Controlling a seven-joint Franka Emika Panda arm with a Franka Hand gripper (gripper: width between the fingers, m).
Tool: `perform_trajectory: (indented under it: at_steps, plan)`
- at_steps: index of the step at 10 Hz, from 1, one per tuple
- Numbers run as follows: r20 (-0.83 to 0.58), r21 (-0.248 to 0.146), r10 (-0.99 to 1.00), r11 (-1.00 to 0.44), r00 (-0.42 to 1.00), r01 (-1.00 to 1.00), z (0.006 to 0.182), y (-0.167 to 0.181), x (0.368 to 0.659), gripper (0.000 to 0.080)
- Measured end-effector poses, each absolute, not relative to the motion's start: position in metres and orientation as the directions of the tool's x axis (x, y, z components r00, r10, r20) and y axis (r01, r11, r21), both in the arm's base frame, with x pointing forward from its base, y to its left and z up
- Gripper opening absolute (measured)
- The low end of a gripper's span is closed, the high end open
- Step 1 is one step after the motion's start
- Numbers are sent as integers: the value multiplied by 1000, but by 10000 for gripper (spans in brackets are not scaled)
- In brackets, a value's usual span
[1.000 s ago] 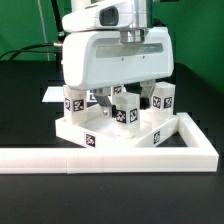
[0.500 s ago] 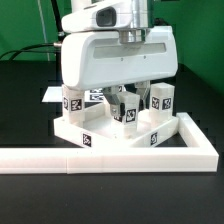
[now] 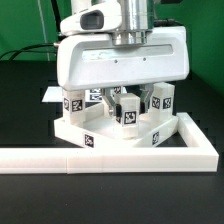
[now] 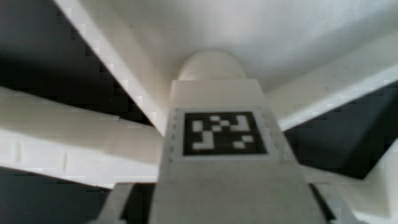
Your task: Assemble square table
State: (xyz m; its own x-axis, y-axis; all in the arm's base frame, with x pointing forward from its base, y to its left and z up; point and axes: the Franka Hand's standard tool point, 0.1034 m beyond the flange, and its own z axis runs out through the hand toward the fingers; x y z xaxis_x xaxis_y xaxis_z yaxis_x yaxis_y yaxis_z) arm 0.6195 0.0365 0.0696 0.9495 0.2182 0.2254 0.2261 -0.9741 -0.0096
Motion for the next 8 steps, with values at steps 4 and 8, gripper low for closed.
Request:
perform_trajectory:
  at_steps: [4, 8]
  plan:
    - [210, -93, -135, -989, 968, -118, 69, 45, 624, 290]
    - [130, -146, -491, -869, 861, -473, 68, 67, 625, 290]
